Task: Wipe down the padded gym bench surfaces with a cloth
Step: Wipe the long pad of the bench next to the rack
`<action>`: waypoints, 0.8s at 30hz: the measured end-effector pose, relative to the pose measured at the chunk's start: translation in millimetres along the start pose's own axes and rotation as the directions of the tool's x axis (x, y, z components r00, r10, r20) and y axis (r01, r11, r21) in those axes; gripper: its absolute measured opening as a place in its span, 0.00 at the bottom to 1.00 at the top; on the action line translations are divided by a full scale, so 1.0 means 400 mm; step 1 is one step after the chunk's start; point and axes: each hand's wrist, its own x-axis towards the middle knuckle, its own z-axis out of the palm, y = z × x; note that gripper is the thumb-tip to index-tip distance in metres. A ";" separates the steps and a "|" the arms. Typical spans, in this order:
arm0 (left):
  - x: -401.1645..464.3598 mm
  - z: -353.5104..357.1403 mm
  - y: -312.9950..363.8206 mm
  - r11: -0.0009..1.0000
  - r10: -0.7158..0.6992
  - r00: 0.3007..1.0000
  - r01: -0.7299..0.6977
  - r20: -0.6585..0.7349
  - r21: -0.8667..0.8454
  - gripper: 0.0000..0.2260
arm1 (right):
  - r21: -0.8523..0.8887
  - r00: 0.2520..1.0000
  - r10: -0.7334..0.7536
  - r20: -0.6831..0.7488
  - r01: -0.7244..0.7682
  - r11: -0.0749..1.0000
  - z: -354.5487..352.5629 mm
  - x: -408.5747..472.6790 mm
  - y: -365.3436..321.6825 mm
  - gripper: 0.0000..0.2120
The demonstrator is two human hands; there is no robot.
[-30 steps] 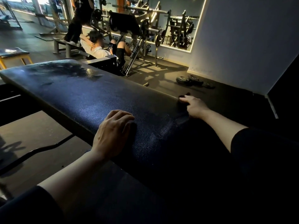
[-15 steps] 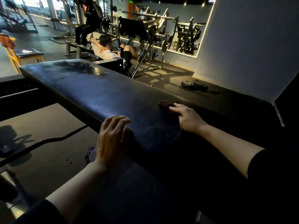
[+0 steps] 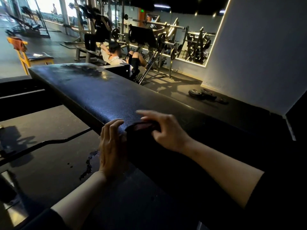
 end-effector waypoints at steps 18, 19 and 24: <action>-0.073 0.005 0.007 0.997 -0.067 0.997 0.065 0.040 0.044 0.11 | -0.224 0.979 0.082 0.185 -0.039 0.974 0.044 -0.040 0.015 0.23; -0.084 0.001 0.004 0.995 -0.089 0.996 0.088 0.029 0.042 0.11 | -0.234 0.978 0.024 0.208 0.026 0.972 0.059 -0.049 -0.003 0.23; -0.116 0.000 0.018 0.995 -0.093 0.995 0.092 0.026 0.038 0.13 | -0.253 0.945 -0.089 0.314 0.174 0.952 0.045 -0.086 -0.024 0.21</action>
